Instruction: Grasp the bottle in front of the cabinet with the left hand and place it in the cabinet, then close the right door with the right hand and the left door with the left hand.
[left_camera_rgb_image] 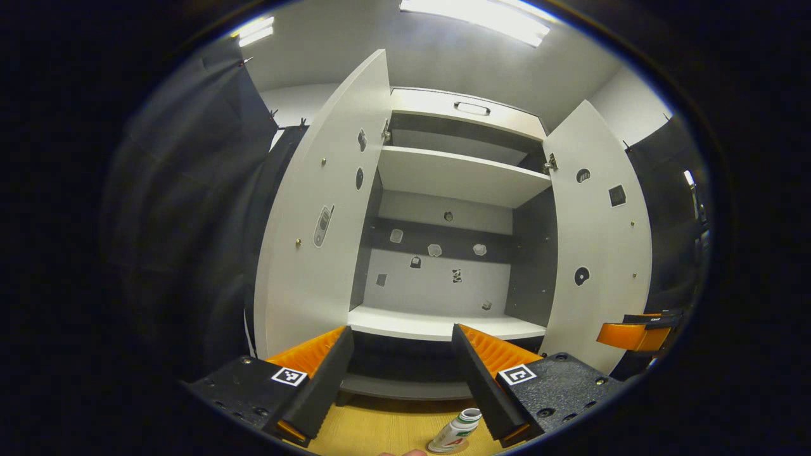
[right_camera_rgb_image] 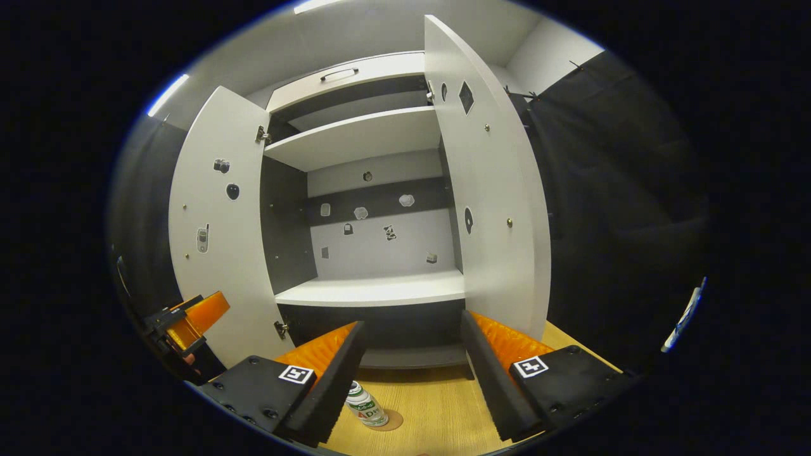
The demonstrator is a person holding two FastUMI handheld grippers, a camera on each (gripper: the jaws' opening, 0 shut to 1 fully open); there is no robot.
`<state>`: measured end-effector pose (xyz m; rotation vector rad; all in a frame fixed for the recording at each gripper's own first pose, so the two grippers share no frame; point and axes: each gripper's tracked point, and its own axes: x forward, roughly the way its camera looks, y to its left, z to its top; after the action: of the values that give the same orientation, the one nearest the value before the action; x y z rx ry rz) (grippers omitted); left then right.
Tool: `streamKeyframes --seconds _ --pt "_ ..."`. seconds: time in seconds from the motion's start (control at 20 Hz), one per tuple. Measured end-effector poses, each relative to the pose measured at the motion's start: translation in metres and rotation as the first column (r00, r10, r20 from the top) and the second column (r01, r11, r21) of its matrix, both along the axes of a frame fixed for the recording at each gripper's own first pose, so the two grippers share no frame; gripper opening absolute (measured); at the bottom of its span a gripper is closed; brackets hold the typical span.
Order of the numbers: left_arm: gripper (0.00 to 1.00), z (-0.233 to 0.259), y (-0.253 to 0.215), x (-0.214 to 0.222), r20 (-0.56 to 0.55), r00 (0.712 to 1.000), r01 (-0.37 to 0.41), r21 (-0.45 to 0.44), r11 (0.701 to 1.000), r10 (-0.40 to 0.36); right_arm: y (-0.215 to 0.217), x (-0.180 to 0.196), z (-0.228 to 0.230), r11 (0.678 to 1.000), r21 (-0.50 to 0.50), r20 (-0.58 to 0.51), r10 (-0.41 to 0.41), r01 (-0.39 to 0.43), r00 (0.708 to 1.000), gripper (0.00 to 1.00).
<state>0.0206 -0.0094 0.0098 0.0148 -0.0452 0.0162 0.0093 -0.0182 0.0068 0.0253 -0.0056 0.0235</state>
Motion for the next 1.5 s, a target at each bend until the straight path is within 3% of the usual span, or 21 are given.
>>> streamKeyframes --seconds 0.2,0.4,0.7,0.9,1.2,1.5 --pt "0.95 0.004 -0.014 0.01 0.001 0.999 0.047 -0.009 0.999 -0.047 0.005 -0.003 0.001 1.0 0.007 0.0 0.011 -0.011 1.0 0.98" --pt "0.95 -0.013 -0.054 0.031 -0.013 0.987 0.161 -0.076 0.984 -0.163 0.001 -0.011 0.007 1.0 -0.006 0.009 0.0 0.0 1.0 0.98" --pt "0.95 -0.118 -0.109 0.035 -0.145 0.944 0.285 -0.101 0.953 -0.298 -0.012 -0.027 0.009 0.999 -0.007 -0.002 -0.034 0.034 0.999 0.98" --pt "0.95 -0.193 -0.113 0.028 -0.245 0.924 0.274 -0.108 0.956 -0.293 -0.018 -0.036 0.008 0.997 -0.036 -0.012 -0.063 0.063 0.998 0.98" --pt "0.95 -0.266 -0.104 0.014 -0.352 0.897 0.246 -0.103 0.964 -0.267 -0.008 -0.041 -0.003 0.999 -0.022 -0.053 -0.039 0.038 0.998 0.98" --pt "0.95 -0.328 -0.101 0.003 -0.471 0.846 0.208 -0.145 0.967 -0.252 -0.004 -0.039 -0.012 0.999 -0.024 -0.084 -0.024 0.022 0.996 0.98"
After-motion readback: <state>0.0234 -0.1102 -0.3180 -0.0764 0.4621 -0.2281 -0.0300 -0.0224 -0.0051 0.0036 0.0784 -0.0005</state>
